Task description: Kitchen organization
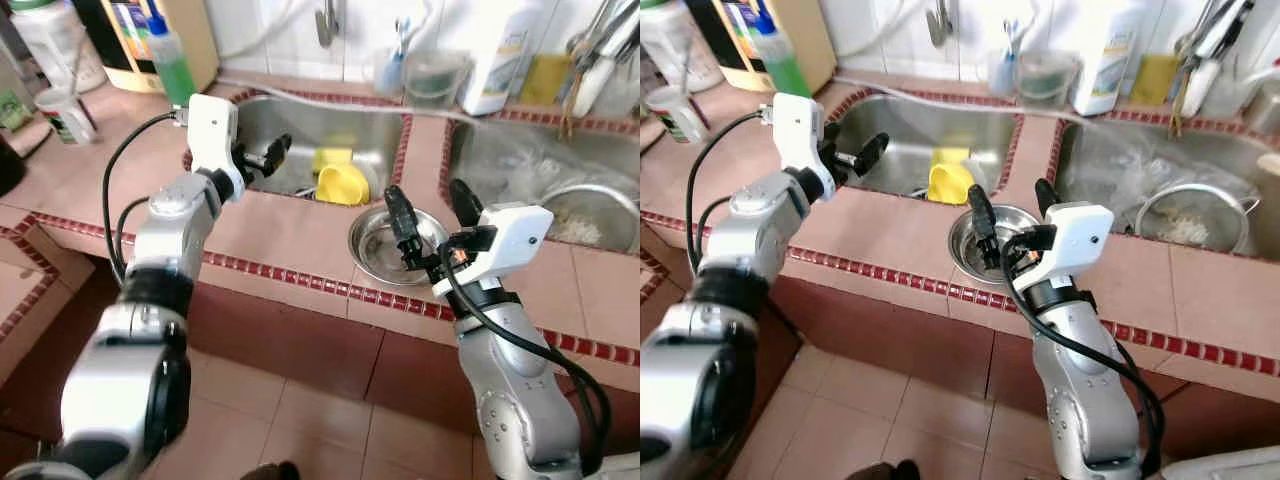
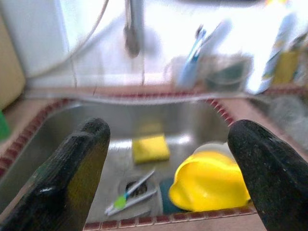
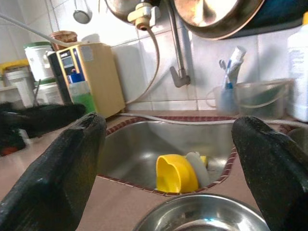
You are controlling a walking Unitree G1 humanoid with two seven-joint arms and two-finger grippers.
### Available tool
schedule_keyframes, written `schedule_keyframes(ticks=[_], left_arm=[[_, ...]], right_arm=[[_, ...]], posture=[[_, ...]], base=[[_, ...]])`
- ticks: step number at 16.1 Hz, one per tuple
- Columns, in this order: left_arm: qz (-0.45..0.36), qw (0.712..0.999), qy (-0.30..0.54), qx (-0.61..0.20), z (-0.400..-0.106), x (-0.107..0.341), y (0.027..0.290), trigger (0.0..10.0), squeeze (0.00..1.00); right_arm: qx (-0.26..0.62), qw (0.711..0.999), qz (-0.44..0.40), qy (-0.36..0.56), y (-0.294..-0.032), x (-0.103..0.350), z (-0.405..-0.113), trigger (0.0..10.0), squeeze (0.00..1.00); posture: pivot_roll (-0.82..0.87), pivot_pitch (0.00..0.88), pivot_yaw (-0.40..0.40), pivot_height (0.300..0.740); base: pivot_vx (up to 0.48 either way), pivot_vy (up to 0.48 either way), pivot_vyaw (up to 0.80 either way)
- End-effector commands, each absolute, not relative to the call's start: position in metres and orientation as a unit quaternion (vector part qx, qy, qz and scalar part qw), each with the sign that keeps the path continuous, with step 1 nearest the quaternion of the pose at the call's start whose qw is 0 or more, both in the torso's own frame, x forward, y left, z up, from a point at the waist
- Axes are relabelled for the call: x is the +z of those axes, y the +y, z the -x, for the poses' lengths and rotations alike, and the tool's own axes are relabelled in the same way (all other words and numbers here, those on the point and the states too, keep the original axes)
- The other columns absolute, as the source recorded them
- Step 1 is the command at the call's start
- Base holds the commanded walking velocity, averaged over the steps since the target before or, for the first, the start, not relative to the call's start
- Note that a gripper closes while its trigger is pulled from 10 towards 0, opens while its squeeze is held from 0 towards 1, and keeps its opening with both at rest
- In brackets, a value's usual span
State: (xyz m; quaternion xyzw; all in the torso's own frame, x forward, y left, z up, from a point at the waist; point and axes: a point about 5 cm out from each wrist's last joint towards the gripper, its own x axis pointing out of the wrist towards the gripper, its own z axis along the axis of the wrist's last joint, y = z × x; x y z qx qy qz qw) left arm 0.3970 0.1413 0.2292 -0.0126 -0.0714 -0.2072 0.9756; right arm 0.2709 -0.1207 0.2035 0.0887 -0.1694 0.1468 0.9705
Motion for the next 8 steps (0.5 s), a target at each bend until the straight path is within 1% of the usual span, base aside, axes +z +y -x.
schedule_keyframes(ticks=[1, 3, 4, 5, 6, 8], left_arm=[[0.009, 0.974, -0.083, -0.211, -0.394, 0.231, 0.142, 10.0, 0.0], [0.011, 0.973, -0.088, -0.213, -0.38, 0.212, 0.135, 10.0, 0.0], [0.007, 0.972, -0.092, -0.216, -0.376, 0.21, 0.133, 10.0, 0.0], [0.001, 0.97, -0.101, -0.222, -0.363, 0.202, 0.126, 10.0, 0.0], [0.001, 0.968, -0.105, -0.227, -0.357, 0.199, 0.122, 10.0, 0.0], [0.013, 0.96, -0.109, -0.259, -0.34, 0.19, 0.113, 10.0, 0.0]], right_arm=[[0.138, 0.972, -0.085, -0.169, -0.122, 0.202, -0.272, 10.0, 0.0], [0.121, 0.977, -0.071, -0.161, -0.125, 0.196, -0.277, 10.0, 0.0], [0.117, 0.978, -0.069, -0.159, -0.126, 0.195, -0.278, 10.0, 0.0], [0.104, 0.98, -0.061, -0.155, -0.129, 0.191, -0.28, 10.0, 0.0], [0.097, 0.982, -0.056, -0.153, -0.131, 0.19, -0.281, 10.0, 0.0], [0.071, 0.986, -0.043, -0.147, -0.137, 0.184, -0.282, 10.0, 0.0]], posture=[[-0.15, 0.03, 0.085, 0.74], [-0.15, 0.007, 0.068, 0.74], [-0.15, 0.007, 0.067, 0.74], [-0.15, 0.0, 0.064, 0.74], [-0.15, 0.0, 0.064, 0.74], [-0.15, 0.0, 0.062, 0.74]], base=[[0.0, 0.0, 0.0], [0.0, 0.0, 0.0], [0.0, 0.0, 0.0], [0.0, 0.0, 0.0], [0.0, 0.0, 0.0], [0.0, 0.0, 0.0]])
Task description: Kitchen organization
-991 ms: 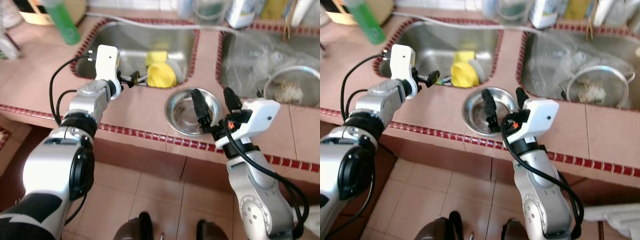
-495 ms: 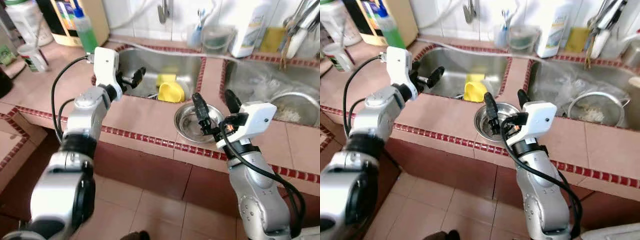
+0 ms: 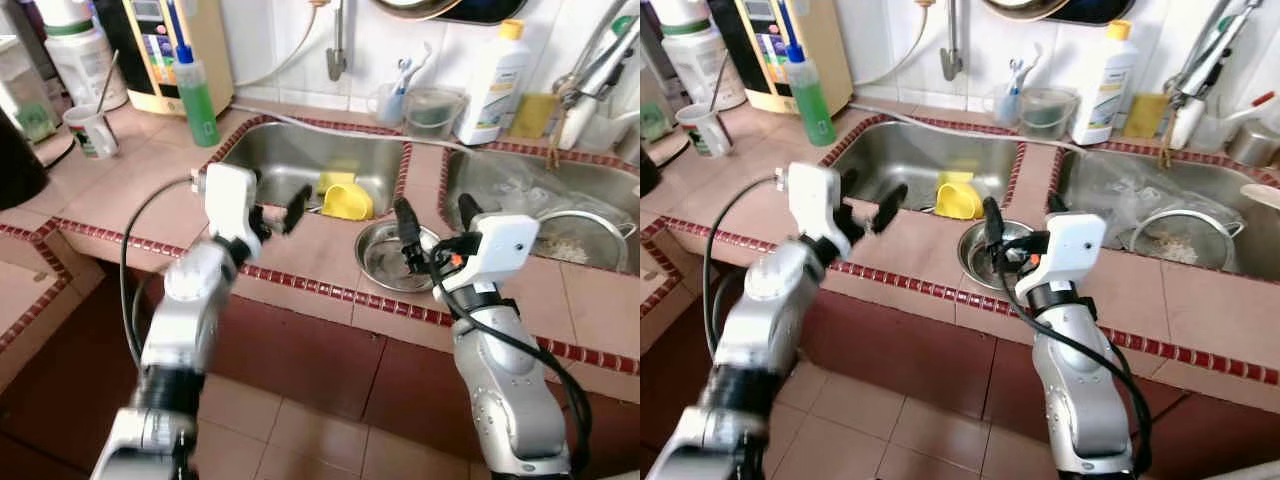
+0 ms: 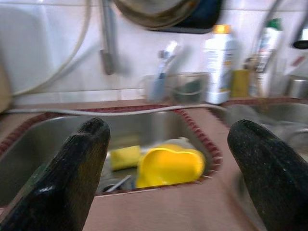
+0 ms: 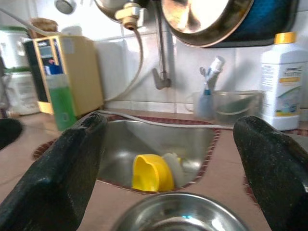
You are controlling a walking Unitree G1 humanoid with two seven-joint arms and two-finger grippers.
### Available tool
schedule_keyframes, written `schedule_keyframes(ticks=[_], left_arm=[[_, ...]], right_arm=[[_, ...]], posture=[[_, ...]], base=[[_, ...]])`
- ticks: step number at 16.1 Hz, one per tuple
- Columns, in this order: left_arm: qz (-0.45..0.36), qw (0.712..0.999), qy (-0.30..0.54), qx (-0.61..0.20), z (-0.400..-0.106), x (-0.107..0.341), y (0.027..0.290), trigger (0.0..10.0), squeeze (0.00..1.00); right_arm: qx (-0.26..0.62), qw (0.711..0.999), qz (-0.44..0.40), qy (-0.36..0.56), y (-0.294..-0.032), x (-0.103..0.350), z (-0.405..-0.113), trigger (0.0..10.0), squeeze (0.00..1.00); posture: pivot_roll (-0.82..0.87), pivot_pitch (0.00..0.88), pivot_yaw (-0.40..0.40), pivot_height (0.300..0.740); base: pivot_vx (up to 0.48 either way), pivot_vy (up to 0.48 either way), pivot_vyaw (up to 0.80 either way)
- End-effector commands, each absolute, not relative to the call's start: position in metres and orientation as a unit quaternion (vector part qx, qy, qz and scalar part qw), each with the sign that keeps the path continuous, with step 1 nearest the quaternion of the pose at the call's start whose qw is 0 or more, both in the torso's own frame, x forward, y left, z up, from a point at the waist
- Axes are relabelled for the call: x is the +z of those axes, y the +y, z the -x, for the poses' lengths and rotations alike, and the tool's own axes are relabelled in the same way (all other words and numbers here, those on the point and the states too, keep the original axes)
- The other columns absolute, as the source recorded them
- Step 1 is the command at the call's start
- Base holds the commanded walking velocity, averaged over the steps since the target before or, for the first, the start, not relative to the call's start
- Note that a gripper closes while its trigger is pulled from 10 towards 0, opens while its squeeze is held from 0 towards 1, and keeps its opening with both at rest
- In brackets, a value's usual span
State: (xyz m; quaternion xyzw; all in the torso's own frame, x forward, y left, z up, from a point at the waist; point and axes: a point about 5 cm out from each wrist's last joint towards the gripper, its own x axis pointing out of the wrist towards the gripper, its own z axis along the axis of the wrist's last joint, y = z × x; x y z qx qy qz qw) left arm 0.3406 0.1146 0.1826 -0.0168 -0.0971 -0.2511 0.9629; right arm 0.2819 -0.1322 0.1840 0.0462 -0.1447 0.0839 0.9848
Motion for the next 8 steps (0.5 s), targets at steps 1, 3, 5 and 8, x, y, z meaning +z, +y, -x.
schedule_keyframes(ticks=[1, 3, 5, 8], left_arm=[[0.013, 0.958, -0.108, -0.265, -0.336, 0.189, 0.112, 10.0, 0.0], [0.005, 0.957, -0.106, -0.27, -0.329, 0.187, 0.111, 10.0, 0.0], [-0.009, 0.954, -0.104, -0.28, -0.324, 0.186, 0.109, 10.0, 0.0], [-0.017, 0.96, -0.079, -0.268, -0.316, 0.167, 0.113, 10.0, 0.0]], right_arm=[[0.064, 0.986, -0.042, -0.146, -0.138, 0.182, -0.283, 10.0, 0.0], [0.05, 0.988, -0.033, -0.144, -0.141, 0.179, -0.284, 10.0, 0.0], [0.028, 0.99, -0.02, -0.136, -0.145, 0.174, -0.284, 10.0, 0.0], [-0.013, 0.994, 0.002, -0.11, -0.153, 0.16, -0.285, 10.0, 0.0]], posture=[[-0.15, 0.0, 0.063, 0.74], [-0.15, 0.0, 0.062, 0.74], [-0.15, 0.0, 0.062, 0.74], [-0.16, 0.0, 0.061, 0.74]], base=[[0.0, 0.0, 0.0], [0.0, 0.0, 0.0], [0.0, 0.0, 0.0], [0.0, 0.0, 0.0]])
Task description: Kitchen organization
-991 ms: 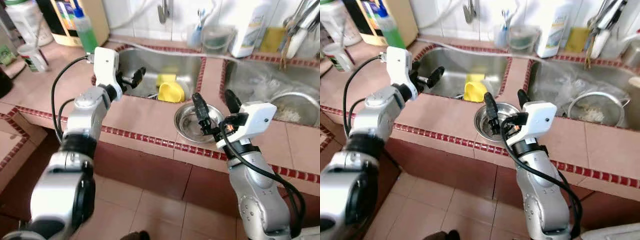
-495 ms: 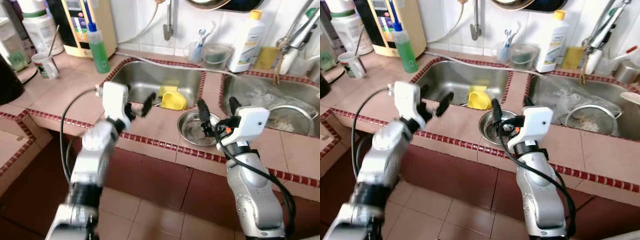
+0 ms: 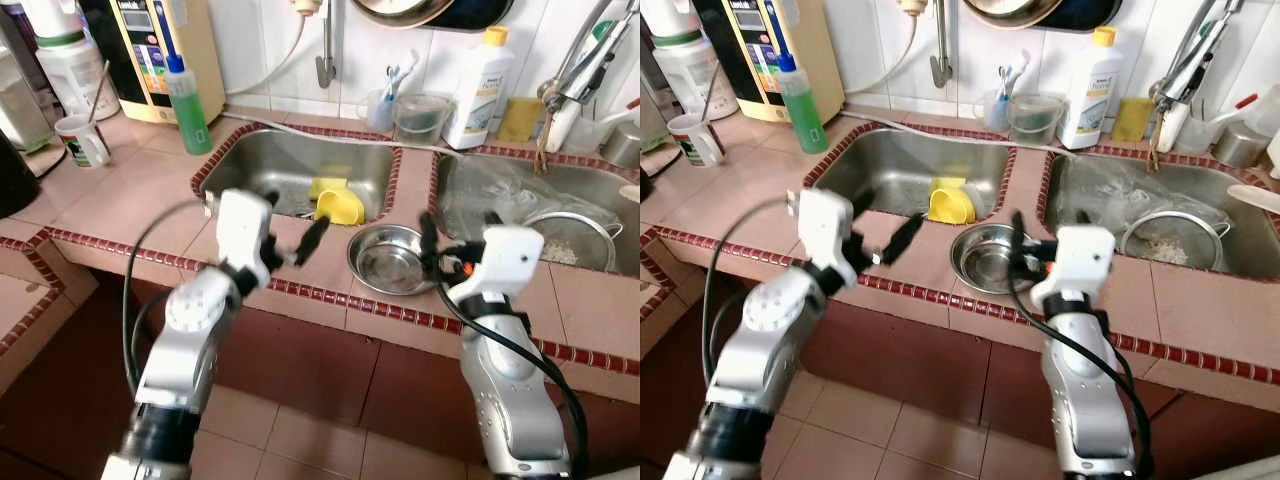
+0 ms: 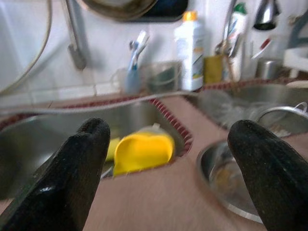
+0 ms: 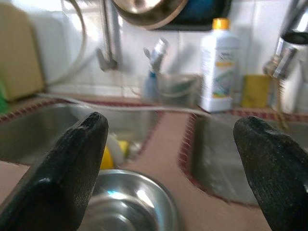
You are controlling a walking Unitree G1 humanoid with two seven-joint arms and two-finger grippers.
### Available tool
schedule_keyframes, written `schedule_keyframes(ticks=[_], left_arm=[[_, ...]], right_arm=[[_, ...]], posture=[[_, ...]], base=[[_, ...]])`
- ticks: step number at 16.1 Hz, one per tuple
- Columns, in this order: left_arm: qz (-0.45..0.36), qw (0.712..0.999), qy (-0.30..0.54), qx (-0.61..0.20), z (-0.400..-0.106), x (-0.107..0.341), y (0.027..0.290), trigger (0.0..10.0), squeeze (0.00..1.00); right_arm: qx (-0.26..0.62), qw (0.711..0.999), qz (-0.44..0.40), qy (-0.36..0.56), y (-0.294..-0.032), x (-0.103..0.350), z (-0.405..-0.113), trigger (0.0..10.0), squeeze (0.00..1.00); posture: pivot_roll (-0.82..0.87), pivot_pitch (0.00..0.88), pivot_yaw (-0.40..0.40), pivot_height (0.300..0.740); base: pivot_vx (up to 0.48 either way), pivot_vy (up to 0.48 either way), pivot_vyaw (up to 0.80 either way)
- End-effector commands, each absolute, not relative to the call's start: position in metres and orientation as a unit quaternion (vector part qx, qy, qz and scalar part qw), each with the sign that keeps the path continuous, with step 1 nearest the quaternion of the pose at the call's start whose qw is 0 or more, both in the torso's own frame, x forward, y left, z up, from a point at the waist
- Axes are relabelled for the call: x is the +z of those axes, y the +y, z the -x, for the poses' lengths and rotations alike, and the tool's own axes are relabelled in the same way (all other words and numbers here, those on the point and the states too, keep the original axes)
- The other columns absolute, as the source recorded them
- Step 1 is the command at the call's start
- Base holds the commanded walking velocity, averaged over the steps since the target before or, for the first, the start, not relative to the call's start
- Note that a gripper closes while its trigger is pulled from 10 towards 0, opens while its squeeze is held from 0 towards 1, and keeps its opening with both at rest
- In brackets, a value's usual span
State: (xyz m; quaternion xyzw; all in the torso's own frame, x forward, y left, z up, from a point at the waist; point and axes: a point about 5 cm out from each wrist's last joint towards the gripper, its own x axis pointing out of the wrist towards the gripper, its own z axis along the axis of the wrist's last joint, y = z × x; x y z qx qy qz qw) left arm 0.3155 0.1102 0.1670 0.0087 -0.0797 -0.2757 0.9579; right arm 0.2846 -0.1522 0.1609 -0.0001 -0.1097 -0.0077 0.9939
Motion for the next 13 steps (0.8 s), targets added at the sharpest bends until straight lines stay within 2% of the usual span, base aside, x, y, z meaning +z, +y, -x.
schedule_keyframes(ticks=[1, 4, 8, 13], left_arm=[[-0.014, 0.961, -0.071, -0.266, -0.314, 0.161, 0.114, 10.0, 0.0], [-0.054, 0.972, -0.039, -0.224, -0.308, 0.13, 0.127, 10.0, 0.0], [-0.089, 0.981, -0.048, -0.163, -0.308, 0.118, 0.138, 10.0, 0.0], [-0.095, 0.975, -0.042, -0.196, -0.298, 0.11, 0.127, 10.0, 0.0]], right_arm=[[-0.014, 0.994, 0.006, -0.11, -0.154, 0.158, -0.284, 10.0, 0.0], [-0.011, 0.993, 0.051, -0.101, -0.152, 0.137, -0.277, 10.0, 0.0], [-0.017, 0.993, 0.073, -0.094, -0.153, 0.117, -0.268, 10.0, 0.0], [-0.032, 0.993, 0.078, -0.087, -0.157, 0.107, -0.265, 10.0, 0.0]], posture=[[-0.16, 0.0, 0.061, 0.74], [-0.17, 0.0, 0.05, 0.74], [-0.17, 0.0, 0.043, 0.74], [-0.17, 0.0, 0.04, 0.74]], base=[[0.0, 0.0, 0.0], [0.0, 0.0, 0.0], [0.0, 0.0, 0.0], [0.0, 0.0, 0.0]])
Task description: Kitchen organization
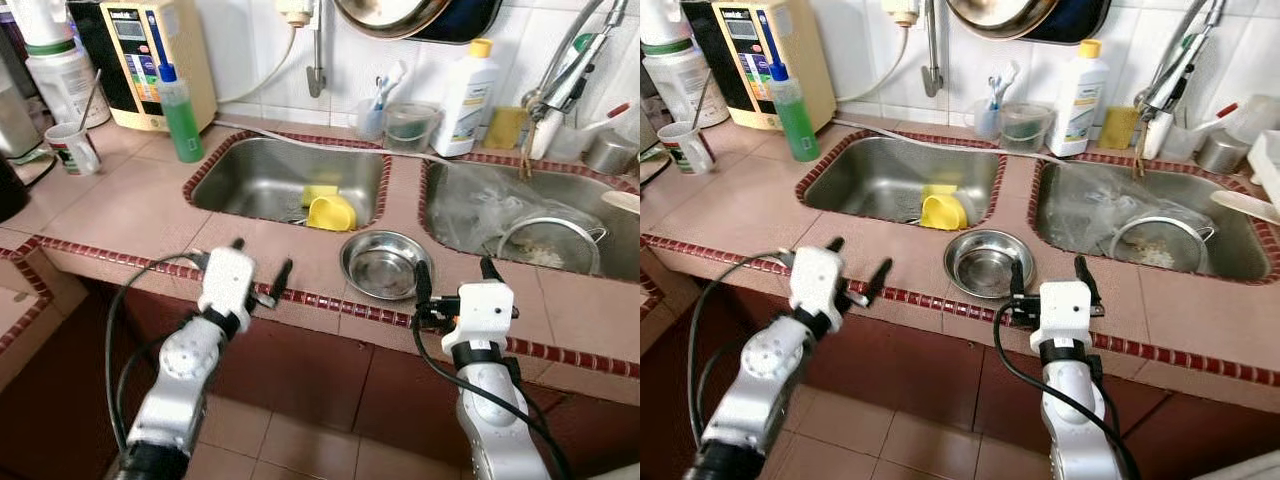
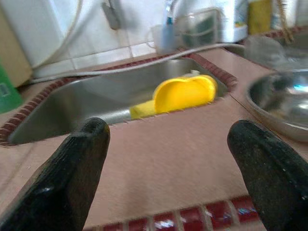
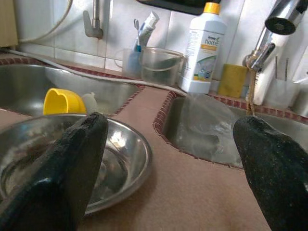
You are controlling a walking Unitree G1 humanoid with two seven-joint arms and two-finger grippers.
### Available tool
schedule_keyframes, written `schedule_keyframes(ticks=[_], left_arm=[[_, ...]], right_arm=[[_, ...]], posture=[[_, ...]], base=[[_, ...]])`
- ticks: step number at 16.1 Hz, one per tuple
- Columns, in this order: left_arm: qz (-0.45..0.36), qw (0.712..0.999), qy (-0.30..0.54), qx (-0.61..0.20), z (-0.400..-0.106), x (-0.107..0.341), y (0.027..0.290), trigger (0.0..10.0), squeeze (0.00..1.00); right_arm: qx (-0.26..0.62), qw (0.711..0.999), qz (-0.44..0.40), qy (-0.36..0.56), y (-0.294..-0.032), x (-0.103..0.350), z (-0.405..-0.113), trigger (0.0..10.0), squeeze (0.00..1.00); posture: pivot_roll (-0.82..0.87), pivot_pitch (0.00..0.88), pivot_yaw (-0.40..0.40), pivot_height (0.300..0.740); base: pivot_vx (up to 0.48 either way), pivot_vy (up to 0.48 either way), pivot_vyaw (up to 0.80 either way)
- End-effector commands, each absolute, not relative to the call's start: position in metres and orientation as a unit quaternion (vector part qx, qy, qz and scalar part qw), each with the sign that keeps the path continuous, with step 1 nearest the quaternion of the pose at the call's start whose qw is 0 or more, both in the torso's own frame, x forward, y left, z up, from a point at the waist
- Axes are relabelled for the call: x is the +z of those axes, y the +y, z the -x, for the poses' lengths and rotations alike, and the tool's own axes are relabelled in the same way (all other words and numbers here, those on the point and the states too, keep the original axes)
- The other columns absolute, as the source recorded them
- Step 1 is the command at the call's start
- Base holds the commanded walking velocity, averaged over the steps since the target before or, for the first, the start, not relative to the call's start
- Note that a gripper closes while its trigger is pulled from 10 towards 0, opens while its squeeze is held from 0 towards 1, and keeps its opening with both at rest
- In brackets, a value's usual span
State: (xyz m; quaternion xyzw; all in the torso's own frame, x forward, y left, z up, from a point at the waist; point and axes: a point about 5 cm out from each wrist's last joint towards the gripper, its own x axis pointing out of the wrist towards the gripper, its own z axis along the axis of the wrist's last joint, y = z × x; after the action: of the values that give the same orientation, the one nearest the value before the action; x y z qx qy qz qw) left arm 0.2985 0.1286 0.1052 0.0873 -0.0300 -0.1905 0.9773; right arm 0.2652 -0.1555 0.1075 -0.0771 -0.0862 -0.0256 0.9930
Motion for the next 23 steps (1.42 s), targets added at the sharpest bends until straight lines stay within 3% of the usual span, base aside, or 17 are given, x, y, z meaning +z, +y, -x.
schedule_keyframes(ticks=[1, 8, 10, 14, 23], left_arm=[[-0.114, 0.972, -0.042, -0.2, -0.296, 0.111, 0.124, 10.0, 0.0], [-0.172, 0.944, -0.066, -0.272, -0.285, 0.128, 0.1, 10.0, 0.0], [-0.134, 0.952, -0.06, -0.268, -0.288, 0.133, 0.093, 10.0, 0.0], [-0.136, 0.949, -0.063, -0.278, -0.289, 0.142, 0.087, 10.0, 0.0], [-0.099, 0.962, -0.054, -0.249, -0.286, 0.149, 0.085, 10.0, 0.0]], right_arm=[[-0.034, 0.993, 0.073, -0.086, -0.159, 0.108, -0.265, 10.0, 0.0], [-0.075, 0.996, 0.014, -0.055, -0.173, 0.114, -0.281, 10.0, 0.0], [-0.082, 0.994, -0.025, -0.06, -0.173, 0.124, -0.296, 10.0, 0.0], [-0.077, 0.99, -0.109, -0.047, -0.17, 0.145, -0.324, 10.0, 0.0], [-0.056, 0.976, -0.192, 0.081, -0.165, 0.12, -0.333, 10.0, 0.0]], posture=[[-0.17, 0.0, 0.034, 0.74], [-0.16, 0.0, 0.036, 0.74], [-0.16, 0.0, 0.037, 0.74], [-0.15, 0.0, 0.03, 0.74], [-0.13, 0.005, -0.012, 0.74]], base=[[0.0, 0.0, 0.0], [0.0, 0.0, 0.0], [0.0, 0.0, 0.0], [0.0, 0.0, 0.0], [0.0, 0.0, 0.0]])
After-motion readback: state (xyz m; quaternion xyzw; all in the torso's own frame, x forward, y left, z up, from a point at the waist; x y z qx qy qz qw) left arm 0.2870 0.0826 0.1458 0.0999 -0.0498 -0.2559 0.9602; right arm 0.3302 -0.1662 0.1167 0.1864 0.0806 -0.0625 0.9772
